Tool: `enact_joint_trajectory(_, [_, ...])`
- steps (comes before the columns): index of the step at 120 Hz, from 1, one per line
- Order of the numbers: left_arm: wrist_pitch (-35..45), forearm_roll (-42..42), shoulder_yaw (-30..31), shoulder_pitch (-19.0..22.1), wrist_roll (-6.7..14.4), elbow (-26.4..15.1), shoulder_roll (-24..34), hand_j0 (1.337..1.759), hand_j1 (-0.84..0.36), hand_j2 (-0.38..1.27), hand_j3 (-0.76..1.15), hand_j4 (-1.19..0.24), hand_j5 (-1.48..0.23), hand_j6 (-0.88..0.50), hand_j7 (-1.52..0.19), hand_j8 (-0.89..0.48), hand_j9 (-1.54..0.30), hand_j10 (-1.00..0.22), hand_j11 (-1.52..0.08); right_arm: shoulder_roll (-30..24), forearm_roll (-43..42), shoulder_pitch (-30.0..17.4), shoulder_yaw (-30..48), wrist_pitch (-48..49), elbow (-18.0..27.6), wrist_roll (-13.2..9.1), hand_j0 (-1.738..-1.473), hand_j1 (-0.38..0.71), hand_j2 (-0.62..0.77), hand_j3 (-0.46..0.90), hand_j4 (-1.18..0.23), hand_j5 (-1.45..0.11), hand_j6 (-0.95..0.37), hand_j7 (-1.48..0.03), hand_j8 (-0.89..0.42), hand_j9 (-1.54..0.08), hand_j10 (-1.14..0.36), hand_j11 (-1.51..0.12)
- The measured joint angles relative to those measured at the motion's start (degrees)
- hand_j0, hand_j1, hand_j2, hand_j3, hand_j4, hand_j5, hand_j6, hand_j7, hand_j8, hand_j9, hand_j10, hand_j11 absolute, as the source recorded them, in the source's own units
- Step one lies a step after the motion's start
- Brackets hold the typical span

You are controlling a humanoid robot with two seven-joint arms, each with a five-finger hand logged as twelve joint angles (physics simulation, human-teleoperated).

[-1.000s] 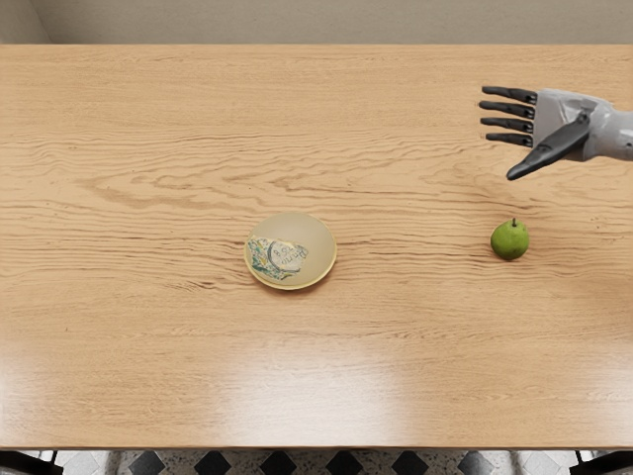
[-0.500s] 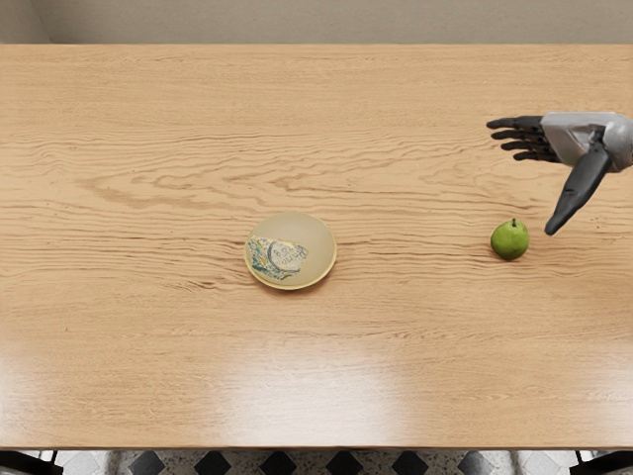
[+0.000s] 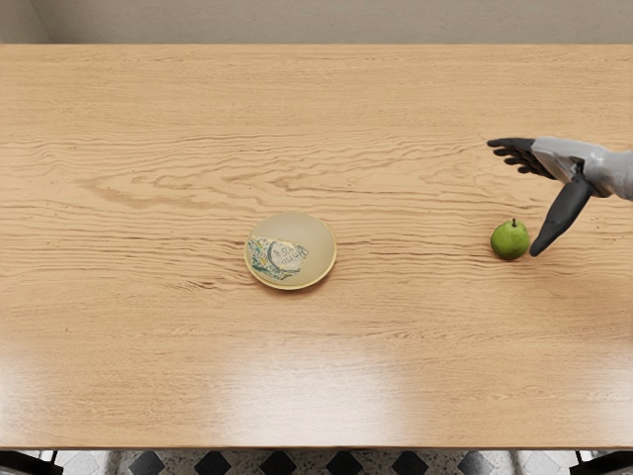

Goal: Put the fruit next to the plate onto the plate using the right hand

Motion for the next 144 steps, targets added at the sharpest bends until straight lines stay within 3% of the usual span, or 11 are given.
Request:
enact_joint_trajectory(60, [0.0, 0.0, 0.0, 0.0, 0.0, 0.0, 0.0, 1.658, 0.32, 0.00, 0.00, -0.02, -0.03, -0.02, -0.03, -0.02, -0.03, -0.02, -0.03, 1.2, -2.5, -4.6, -2.2, -11.3, 1.1, 0.6, -1.658, 0.00, -0.05, 0.00, -0.30, -0.38, -0.30, -0.38, -0.30, -0.38, -0.30, -0.38])
enact_joint_trajectory(144, [0.0, 0.0, 0.0, 0.0, 0.0, 0.0, 0.0, 1.658, 0.32, 0.00, 0.00, -0.02, -0.03, -0.02, -0.03, -0.02, -0.03, -0.02, -0.03, 7.1, -6.0, -8.3, -3.3, -15.3, -3.2, 1.2, -1.658, 0.04, -0.06, 0.00, -0.34, -0.43, -0.34, -0.43, -0.34, -0.43, -0.33, -0.43])
